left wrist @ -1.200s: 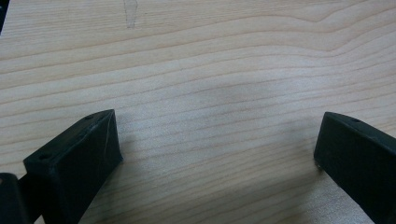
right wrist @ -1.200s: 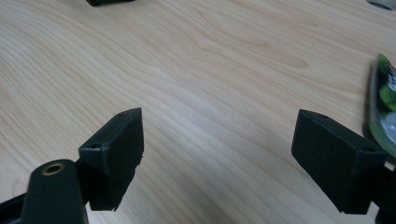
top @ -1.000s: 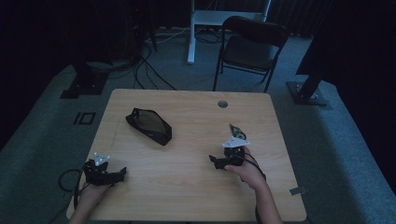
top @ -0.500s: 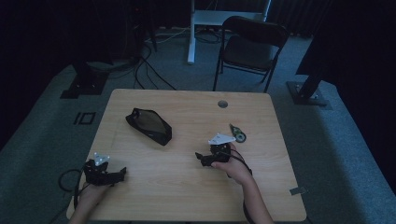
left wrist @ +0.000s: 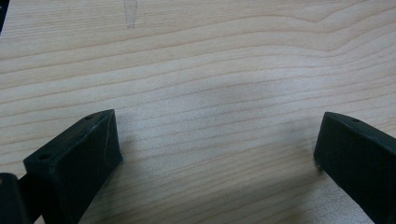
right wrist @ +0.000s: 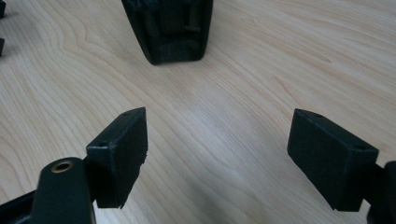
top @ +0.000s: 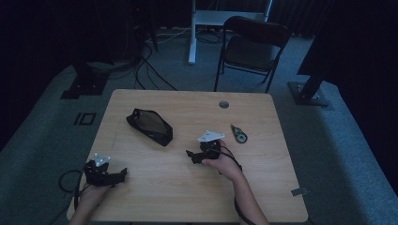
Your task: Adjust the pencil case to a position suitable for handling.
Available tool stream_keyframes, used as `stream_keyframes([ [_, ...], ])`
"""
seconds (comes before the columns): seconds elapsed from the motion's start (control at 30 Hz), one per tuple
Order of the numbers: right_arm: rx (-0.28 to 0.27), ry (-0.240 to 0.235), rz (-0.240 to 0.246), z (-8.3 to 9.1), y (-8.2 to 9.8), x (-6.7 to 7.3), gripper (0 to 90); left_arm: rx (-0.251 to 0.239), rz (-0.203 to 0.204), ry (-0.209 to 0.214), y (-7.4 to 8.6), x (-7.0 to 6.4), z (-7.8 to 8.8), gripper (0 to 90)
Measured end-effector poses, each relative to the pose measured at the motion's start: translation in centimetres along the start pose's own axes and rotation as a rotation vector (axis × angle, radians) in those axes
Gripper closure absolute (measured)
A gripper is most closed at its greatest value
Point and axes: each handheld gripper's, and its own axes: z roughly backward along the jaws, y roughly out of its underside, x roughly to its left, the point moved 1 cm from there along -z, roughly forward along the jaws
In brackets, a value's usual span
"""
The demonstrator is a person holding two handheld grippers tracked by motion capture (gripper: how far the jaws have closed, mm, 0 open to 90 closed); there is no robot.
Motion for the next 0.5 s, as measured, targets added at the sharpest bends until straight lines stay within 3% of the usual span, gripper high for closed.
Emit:
stream_keyframes([
  [0.5,-0.014,-0.033,0.032,-2.4,-2.0,1.3,21.4,0.001,0.000,0.000,0.0,0.0,0.0,0.6],
])
